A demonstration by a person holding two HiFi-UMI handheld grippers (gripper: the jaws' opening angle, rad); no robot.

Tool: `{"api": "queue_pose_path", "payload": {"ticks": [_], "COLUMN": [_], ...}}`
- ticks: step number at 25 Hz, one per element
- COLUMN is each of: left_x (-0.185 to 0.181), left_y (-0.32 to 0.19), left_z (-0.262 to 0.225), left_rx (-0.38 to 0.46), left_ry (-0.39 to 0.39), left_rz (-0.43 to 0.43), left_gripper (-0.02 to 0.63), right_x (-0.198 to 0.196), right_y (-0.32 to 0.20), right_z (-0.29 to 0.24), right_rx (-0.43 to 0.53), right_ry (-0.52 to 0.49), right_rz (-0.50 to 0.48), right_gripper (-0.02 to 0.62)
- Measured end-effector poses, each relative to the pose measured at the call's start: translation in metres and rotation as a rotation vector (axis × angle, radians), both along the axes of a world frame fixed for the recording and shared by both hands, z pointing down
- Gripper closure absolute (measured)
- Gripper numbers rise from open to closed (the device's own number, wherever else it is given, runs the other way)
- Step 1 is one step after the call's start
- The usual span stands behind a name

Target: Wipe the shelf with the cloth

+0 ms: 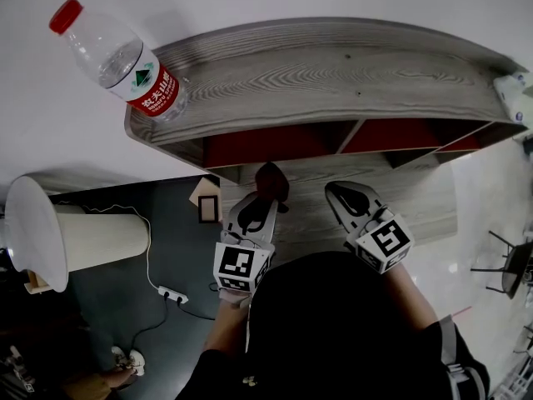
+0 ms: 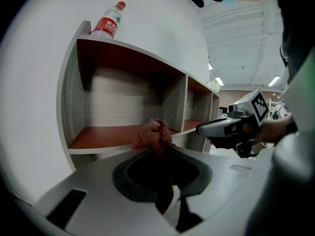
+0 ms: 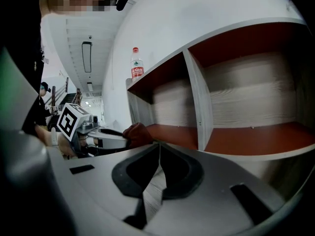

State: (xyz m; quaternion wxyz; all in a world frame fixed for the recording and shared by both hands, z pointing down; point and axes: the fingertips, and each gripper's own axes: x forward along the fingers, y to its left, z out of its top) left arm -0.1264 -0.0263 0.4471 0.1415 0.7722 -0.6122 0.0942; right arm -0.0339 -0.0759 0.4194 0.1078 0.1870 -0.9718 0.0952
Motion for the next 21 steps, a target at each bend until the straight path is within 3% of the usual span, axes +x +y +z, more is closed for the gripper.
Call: {"api": "queue_pose_path", "payload": {"ticks": [8,21], "left_x": [0.003,-0.002], "left_y": [-0.015,-0.019], "left_z": [0.001,0.005], "left_rx": [-0.009,-0.028], "left_ry": [0.006,0.014], "left_rz": [0.036,0.043], "left_gripper": [0.54,0.54], "right_x": [-0.002,-0.001], "right_y": [-0.014,-0.018], "right_z": [0.001,0.023], "right_rx": [-0.041,-0.034], "right_ry": [-0.025,0.007], "right_rz": [0.03,-0.007], "right_gripper": [0.591,0.591]}}
